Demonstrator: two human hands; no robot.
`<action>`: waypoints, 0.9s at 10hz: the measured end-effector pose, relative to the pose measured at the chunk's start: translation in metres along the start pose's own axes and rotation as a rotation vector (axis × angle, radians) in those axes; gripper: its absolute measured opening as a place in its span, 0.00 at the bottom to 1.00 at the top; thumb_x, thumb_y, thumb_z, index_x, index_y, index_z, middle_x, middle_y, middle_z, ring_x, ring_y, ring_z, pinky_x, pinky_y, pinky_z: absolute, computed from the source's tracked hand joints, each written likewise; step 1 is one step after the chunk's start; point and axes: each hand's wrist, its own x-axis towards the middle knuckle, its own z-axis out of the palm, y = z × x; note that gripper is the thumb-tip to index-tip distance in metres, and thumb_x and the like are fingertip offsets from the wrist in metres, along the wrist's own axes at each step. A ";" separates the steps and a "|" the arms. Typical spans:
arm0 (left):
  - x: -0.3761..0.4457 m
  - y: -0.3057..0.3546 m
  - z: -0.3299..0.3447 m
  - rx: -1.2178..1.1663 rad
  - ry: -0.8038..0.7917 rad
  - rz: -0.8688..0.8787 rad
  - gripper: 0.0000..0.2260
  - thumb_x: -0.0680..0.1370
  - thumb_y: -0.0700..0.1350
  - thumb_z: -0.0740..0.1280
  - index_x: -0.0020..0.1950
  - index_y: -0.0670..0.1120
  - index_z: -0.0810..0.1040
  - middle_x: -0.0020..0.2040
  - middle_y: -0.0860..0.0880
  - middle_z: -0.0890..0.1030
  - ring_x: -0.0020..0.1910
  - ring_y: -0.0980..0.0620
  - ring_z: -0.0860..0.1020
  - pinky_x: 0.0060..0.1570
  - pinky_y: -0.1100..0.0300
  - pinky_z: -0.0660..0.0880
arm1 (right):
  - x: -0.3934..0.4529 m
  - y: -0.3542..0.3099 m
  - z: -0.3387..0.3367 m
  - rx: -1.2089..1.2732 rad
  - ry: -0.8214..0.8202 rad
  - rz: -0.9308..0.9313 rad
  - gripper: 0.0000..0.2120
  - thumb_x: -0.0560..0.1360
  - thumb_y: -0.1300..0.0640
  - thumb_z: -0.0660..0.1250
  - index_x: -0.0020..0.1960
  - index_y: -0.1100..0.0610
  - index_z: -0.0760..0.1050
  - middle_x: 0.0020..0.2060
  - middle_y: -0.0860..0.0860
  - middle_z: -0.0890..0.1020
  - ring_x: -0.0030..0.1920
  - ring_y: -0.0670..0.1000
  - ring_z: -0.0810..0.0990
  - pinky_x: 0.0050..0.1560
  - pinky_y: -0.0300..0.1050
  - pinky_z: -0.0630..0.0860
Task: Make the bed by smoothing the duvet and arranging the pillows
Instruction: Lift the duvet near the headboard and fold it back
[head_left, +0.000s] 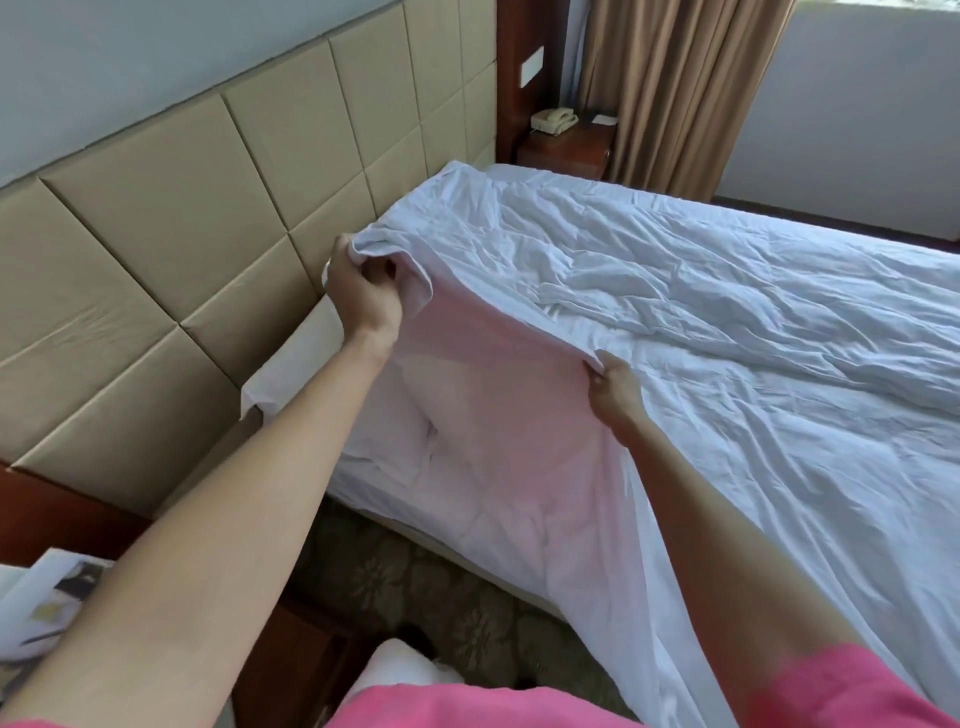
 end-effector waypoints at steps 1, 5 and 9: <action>0.035 -0.011 0.007 -0.120 0.122 -0.027 0.16 0.76 0.31 0.60 0.36 0.51 0.69 0.35 0.53 0.73 0.34 0.60 0.71 0.39 0.68 0.72 | 0.023 -0.008 -0.004 -0.098 -0.003 -0.125 0.17 0.82 0.58 0.62 0.35 0.54 0.63 0.34 0.54 0.72 0.37 0.55 0.69 0.38 0.48 0.59; 0.200 -0.017 0.096 -0.107 -0.044 -0.080 0.10 0.71 0.41 0.61 0.33 0.53 0.65 0.33 0.60 0.68 0.36 0.60 0.66 0.40 0.67 0.68 | 0.066 -0.030 0.022 -0.346 -0.422 0.154 0.20 0.80 0.45 0.65 0.39 0.60 0.72 0.32 0.50 0.74 0.32 0.51 0.74 0.31 0.39 0.69; 0.326 -0.069 0.113 -0.126 0.149 -0.202 0.05 0.74 0.39 0.64 0.42 0.49 0.75 0.45 0.54 0.79 0.41 0.60 0.73 0.42 0.76 0.70 | 0.118 -0.079 0.011 0.029 0.150 0.122 0.26 0.74 0.41 0.72 0.31 0.59 0.67 0.27 0.48 0.66 0.28 0.44 0.67 0.28 0.37 0.66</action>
